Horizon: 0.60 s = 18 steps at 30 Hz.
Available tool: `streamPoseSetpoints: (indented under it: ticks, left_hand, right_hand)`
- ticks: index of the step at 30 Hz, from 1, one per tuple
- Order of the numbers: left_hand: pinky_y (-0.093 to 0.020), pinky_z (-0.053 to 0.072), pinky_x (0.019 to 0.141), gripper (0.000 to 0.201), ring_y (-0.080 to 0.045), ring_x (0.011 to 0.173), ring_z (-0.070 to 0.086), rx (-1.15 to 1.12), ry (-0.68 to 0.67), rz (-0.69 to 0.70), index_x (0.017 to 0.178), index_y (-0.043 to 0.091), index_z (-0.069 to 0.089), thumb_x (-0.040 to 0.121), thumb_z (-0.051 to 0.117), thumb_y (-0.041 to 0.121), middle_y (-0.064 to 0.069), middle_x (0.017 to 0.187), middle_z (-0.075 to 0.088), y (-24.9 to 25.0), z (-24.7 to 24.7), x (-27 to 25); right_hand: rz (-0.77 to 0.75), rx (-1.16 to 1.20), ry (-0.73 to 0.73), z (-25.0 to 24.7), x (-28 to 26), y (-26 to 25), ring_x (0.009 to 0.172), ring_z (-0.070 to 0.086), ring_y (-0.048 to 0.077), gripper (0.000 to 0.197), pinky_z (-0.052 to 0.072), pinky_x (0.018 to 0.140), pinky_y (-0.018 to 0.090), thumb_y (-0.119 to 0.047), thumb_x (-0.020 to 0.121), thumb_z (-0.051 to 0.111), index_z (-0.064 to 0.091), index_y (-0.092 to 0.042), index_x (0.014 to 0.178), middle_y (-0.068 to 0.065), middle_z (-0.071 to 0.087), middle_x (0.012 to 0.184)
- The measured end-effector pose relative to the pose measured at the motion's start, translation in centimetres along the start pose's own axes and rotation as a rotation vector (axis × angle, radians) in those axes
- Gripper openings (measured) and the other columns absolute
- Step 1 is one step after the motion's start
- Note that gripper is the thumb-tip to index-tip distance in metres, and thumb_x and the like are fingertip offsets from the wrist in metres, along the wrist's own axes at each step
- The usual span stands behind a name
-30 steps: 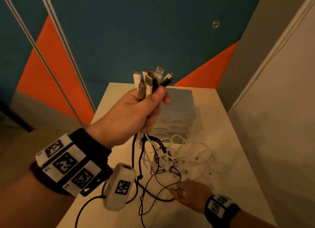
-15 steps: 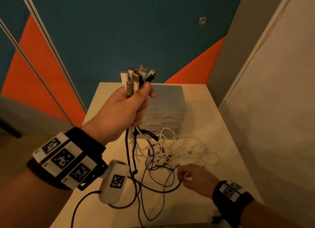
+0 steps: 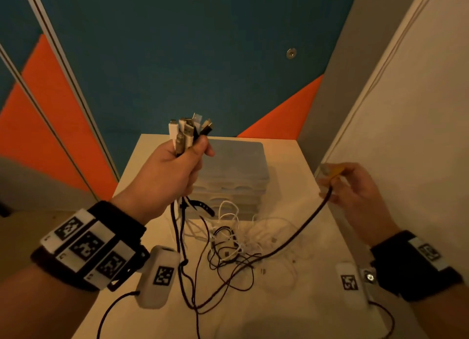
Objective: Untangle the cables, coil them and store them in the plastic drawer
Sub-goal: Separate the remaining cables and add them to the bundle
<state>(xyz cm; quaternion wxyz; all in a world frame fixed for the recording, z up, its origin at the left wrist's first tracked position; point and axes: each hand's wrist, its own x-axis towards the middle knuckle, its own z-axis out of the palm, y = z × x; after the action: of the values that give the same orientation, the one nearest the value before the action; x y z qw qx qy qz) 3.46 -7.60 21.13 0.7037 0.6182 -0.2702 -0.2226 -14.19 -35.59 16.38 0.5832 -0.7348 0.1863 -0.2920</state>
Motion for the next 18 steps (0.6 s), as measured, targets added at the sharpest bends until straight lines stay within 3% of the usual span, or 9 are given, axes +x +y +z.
streamPoseSetpoints:
  ticks: [2,3,5,7,9,11,13,16,18]
  left_hand:
    - [-0.037,0.013,0.051,0.029,-0.017,0.053,0.017,-0.007,0.027,-0.013,0.081,0.022,0.064,0.085,0.052,0.048,0.002,0.062,0.027,0.0,0.1,0.1]
    - [-0.034,0.014,0.050,0.030,-0.014,0.051,0.018,-0.018,0.036,-0.019,0.082,0.020,0.063,0.086,0.052,0.048,0.002,0.062,0.027,0.0,0.3,0.3]
    - [-0.027,0.017,0.046,0.030,-0.011,0.048,0.020,-0.058,0.054,-0.035,0.084,0.018,0.060,0.092,0.051,0.045,0.003,0.060,0.026,-0.1,1.1,0.6]
    - [-0.024,0.019,0.043,0.028,-0.010,0.046,0.020,-0.102,0.052,-0.063,0.087,0.016,0.060,0.099,0.049,0.039,0.004,0.059,0.026,0.0,2.3,0.8]
    - [-0.024,0.021,0.043,0.027,-0.009,0.045,0.021,-0.136,0.026,-0.091,0.092,0.015,0.061,0.096,0.052,0.040,0.006,0.058,0.026,0.1,3.7,0.9]
    - [-0.023,0.024,0.042,0.034,-0.009,0.045,0.023,-0.166,0.000,-0.097,0.097,0.013,0.061,0.088,0.057,0.045,0.007,0.058,0.026,-0.1,4.9,0.8]
    - [-0.023,0.026,0.041,0.027,-0.009,0.046,0.024,-0.188,-0.016,-0.075,0.090,0.020,0.061,0.083,0.060,0.046,0.006,0.059,0.026,-0.3,5.6,0.9]
    - [-0.023,0.026,0.042,0.018,-0.009,0.046,0.024,-0.219,0.015,-0.059,0.066,0.033,0.062,0.080,0.063,0.044,0.005,0.059,0.025,-0.1,6.0,0.7]
    - [-0.024,0.027,0.043,0.015,-0.009,0.046,0.025,-0.216,0.039,-0.059,0.071,0.030,0.067,0.077,0.065,0.044,0.006,0.056,0.026,-0.1,6.0,0.8]
  right_hand:
    - [-0.096,0.057,0.064,0.2,0.5,-2.4,0.100,0.069,0.018,0.024,0.057,0.086,0.040,-0.001,0.098,0.045,0.056,-0.023,0.097,0.004,0.063,0.119]
    - [-0.148,0.072,0.067,0.4,0.7,-3.3,0.100,0.069,0.019,0.024,0.056,0.088,0.039,0.001,0.097,0.046,0.055,-0.021,0.099,0.001,0.065,0.115]
    - [-0.256,0.048,0.003,1.5,0.9,-4.8,0.099,0.068,0.017,0.027,0.053,0.093,0.039,0.005,0.093,0.051,0.057,-0.020,0.103,-0.007,0.069,0.106]
    - [-0.324,0.007,-0.084,3.3,0.6,-5.9,0.097,0.069,0.016,0.032,0.052,0.093,0.035,0.001,0.088,0.058,0.061,-0.027,0.104,-0.008,0.072,0.101]
    - [-0.363,-0.027,-0.159,5.5,0.2,-6.7,0.100,0.068,0.019,0.034,0.051,0.094,0.035,-0.005,0.087,0.063,0.065,-0.035,0.103,-0.003,0.072,0.103]
    - [-0.391,-0.068,-0.219,7.7,-0.1,-6.8,0.102,0.066,0.021,0.031,0.052,0.094,0.042,-0.005,0.088,0.063,0.065,-0.031,0.106,-0.001,0.070,0.108]
    - [-0.411,-0.078,-0.259,9.5,-0.4,-6.8,0.100,0.066,0.021,0.027,0.053,0.089,0.049,-0.009,0.089,0.060,0.064,-0.028,0.108,-0.002,0.068,0.112]
    - [-0.430,-0.040,-0.265,10.8,-0.6,-6.7,0.103,0.065,0.023,0.030,0.054,0.082,0.052,-0.009,0.090,0.058,0.063,-0.031,0.110,-0.002,0.065,0.117]
    - [-0.466,-0.047,-0.253,11.2,-0.7,-6.7,0.100,0.065,0.022,0.032,0.055,0.080,0.049,-0.005,0.089,0.059,0.062,-0.031,0.109,-0.004,0.064,0.114]
